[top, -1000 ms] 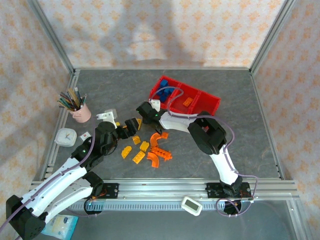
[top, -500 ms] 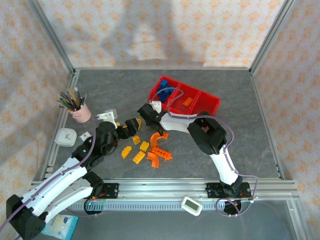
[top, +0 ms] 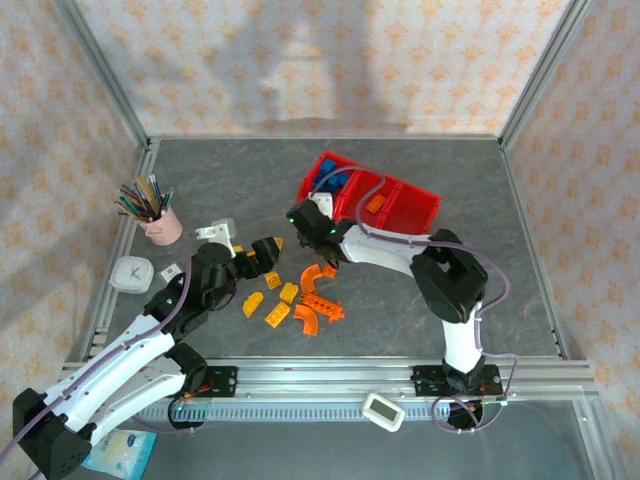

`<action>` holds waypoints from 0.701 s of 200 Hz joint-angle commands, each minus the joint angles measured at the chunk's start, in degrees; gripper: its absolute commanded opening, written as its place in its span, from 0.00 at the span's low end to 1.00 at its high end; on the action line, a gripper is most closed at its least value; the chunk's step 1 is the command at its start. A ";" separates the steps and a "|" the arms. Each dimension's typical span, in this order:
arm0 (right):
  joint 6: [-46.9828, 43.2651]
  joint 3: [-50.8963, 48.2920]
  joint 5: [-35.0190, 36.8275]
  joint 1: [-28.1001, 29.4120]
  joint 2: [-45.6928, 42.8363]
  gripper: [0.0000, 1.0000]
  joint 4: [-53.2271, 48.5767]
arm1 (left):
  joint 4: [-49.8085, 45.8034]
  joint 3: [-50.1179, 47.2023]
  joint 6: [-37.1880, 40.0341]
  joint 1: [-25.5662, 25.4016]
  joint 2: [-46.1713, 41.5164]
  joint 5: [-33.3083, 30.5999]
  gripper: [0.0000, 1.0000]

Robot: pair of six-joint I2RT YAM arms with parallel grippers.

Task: Sort the legos into containers by color
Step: Pick up the lego from the center of the table, then place the lego in the container.

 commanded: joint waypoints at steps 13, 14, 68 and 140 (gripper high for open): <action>-1.50 -3.21 -0.83 -3.31 -7.50 0.15 0.55 | 4.98 0.91 -1.59 0.01 2.29 4.34 0.99; -1.52 -3.30 -0.87 -3.41 -7.67 0.15 0.55 | 5.11 0.87 -1.64 -0.01 2.39 4.41 0.99; -3.55 -5.49 -1.29 -10.90 -10.75 0.15 -0.93 | 11.53 2.11 -1.34 -0.12 9.77 7.43 0.99; -5.04 -0.15 -4.72 -19.34 -3.04 0.16 0.05 | 16.09 5.76 0.38 -0.12 18.92 8.88 0.99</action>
